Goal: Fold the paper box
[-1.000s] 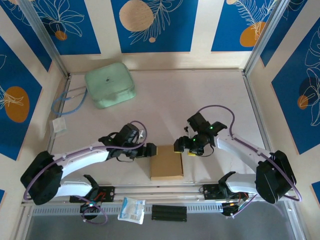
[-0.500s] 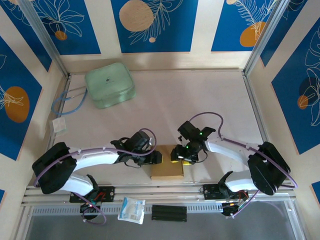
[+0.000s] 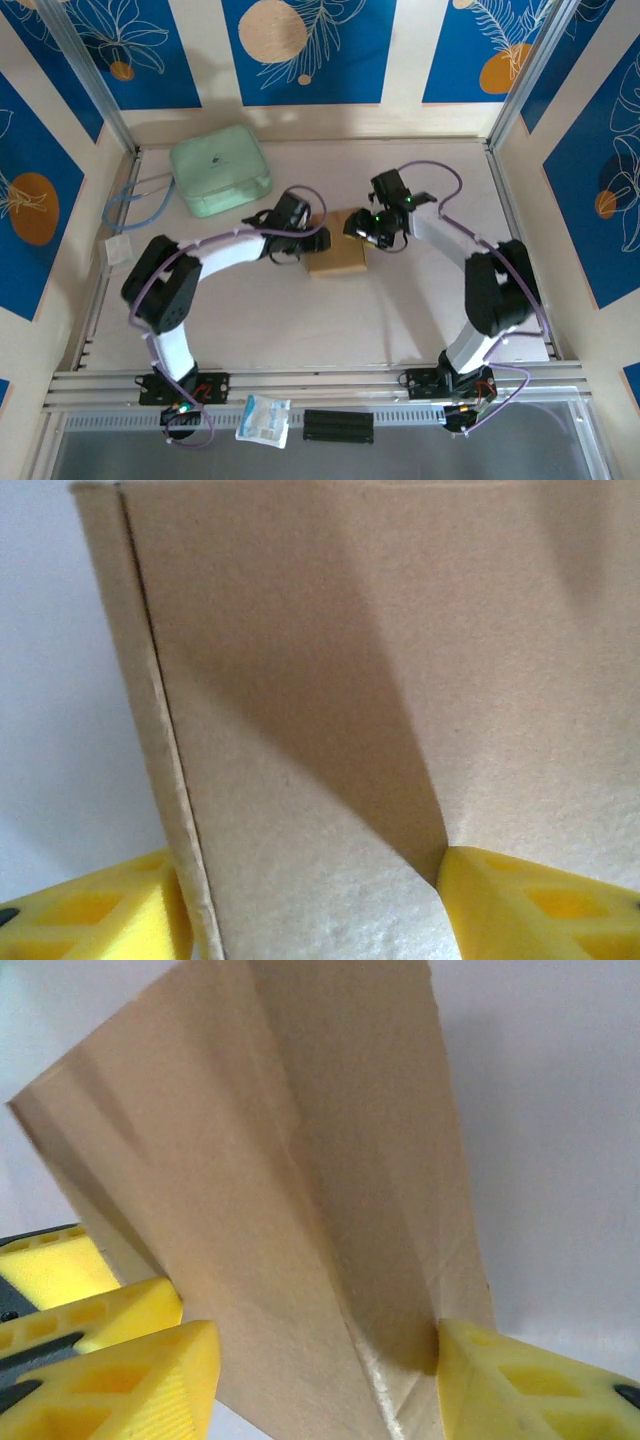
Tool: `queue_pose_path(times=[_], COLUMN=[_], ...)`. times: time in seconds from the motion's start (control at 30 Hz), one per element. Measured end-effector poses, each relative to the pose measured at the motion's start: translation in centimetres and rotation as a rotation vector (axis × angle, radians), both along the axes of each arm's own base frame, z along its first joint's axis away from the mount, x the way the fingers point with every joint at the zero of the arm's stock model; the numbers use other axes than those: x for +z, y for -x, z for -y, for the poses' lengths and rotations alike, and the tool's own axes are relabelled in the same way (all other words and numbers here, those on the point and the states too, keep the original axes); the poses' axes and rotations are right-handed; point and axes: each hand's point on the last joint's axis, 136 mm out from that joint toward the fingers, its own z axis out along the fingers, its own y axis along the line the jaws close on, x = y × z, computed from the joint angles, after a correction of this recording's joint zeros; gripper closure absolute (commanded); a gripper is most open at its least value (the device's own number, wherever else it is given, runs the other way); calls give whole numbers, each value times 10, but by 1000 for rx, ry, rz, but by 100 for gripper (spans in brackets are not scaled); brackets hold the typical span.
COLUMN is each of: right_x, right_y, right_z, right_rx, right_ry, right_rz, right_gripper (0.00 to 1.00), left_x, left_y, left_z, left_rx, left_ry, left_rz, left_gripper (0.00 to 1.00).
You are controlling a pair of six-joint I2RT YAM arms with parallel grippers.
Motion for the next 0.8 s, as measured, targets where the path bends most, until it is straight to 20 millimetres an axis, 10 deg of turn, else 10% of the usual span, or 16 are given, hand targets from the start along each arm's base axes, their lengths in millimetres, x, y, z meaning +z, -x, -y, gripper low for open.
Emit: queue_pose_path(times=[0.43, 0.8], right_x=[-43, -43], right_y=[-137, -166], right_z=[1, 4], right_rx=[-19, 8], right_ry=[61, 59], right_rz=[52, 81], right_gripper=[43, 32], left_x=[-10, -7], left_y=[-156, -173], left_z=[1, 1], left_rx=[90, 90], left_ry=[-6, 5], left_rz=[162, 207], left_gripper=[36, 20])
